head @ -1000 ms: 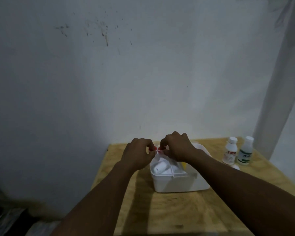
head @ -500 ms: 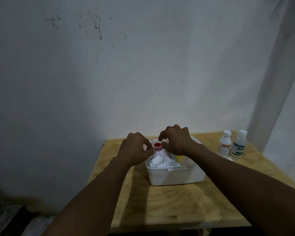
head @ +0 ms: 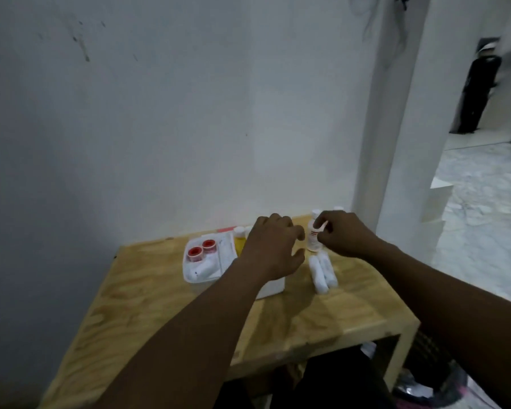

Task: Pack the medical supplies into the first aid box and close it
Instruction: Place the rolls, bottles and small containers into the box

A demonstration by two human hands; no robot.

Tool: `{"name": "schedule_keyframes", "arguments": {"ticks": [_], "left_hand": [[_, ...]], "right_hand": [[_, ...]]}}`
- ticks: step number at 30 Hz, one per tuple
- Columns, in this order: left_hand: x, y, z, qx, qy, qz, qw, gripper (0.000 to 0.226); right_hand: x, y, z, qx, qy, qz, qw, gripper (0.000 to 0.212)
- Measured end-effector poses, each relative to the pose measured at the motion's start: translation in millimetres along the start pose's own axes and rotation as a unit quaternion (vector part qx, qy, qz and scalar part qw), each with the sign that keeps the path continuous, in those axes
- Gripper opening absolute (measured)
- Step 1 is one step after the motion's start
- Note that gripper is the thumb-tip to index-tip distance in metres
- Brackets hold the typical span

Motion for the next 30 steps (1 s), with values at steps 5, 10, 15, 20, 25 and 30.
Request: {"name": "schedule_keyframes", "arguments": {"ticks": [5,10,15,20,25,30], "left_hand": [[12.4,-43.2,-37.8,0.088,0.104,-0.064,0.989,0.044],[13.6,-59.9,-60.9,0.123,0.165,-0.062,0.977,0.038],[14.5,-62.5,-75.1,0.121,0.191,-0.034,0.973,0.028],[18.6,-62.8,-80.0,0.097,0.194,-0.007,0.976,0.026],[16.3,-61.0,-88.2,0.053,0.215,0.021,0.975,0.025],[14.5,-58.9,-85.1,0.000,0.210,0.033,0.977,0.026]], "right_hand": [[-21.2,-50.6,-32.8,-0.009,0.106,-0.032,0.994,0.033],[-27.3,-63.3,-53.1,-0.010,0.182,-0.037,0.983,0.039],[-24.2,-72.9,-52.8,0.002,0.167,-0.030,0.986,0.026],[-27.9,-81.5,-46.3,0.014,0.155,-0.052,0.986,0.028],[-34.2,-84.6,-45.3,0.008,0.152,-0.047,0.987,0.033],[-40.8,-83.4,-44.6,0.003,0.147,-0.046,0.988,0.041]]}}
Point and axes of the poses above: each hand's wrist, its own x-axis towards the middle knuckle, its own z-axis out of the back of the hand, y = z × x, the point moved 5 cm from there along x, towards the middle knuckle, and after that the axes turned 8 degrees about y, right-handed, at the moved point
